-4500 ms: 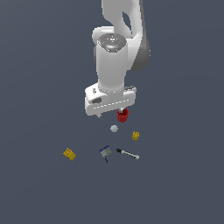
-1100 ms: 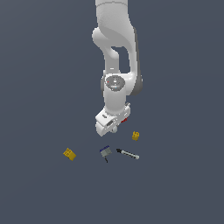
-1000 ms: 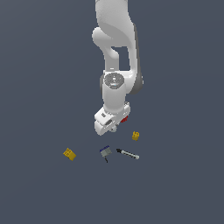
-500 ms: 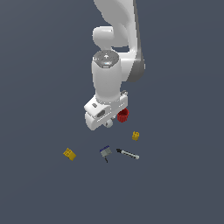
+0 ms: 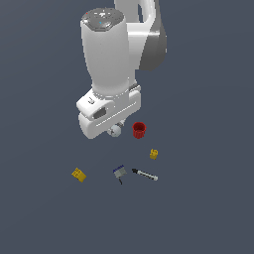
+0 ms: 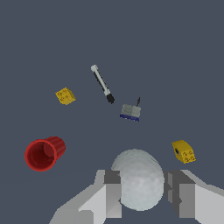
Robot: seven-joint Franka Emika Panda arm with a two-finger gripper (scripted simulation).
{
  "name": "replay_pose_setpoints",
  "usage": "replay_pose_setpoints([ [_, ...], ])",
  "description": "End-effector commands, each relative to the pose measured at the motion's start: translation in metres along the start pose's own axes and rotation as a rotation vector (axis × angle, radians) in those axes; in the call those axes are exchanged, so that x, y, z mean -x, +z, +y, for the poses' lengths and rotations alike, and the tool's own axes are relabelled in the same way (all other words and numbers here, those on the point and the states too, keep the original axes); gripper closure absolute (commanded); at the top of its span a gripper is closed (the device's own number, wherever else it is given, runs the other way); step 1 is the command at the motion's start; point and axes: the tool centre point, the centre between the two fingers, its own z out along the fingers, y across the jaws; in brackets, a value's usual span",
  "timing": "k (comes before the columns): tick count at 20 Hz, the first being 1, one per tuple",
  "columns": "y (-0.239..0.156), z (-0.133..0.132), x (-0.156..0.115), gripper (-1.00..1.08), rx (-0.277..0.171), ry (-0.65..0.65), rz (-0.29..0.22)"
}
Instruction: Pick up a designated object from a clutter of objects.
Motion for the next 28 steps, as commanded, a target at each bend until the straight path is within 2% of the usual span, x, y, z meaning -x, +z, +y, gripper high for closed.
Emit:
replay_pose_setpoints([
  [1, -0.023, 0.009, -0.001, 1.08, -0.002, 0.001, -0.003],
  [15, -0.126, 0.054, -0.009, 1.08, -0.008, 0.005, -0.014],
  [28, -0.161, 0.07, -0.013, 1.08, -0.01, 0.007, -0.017],
])
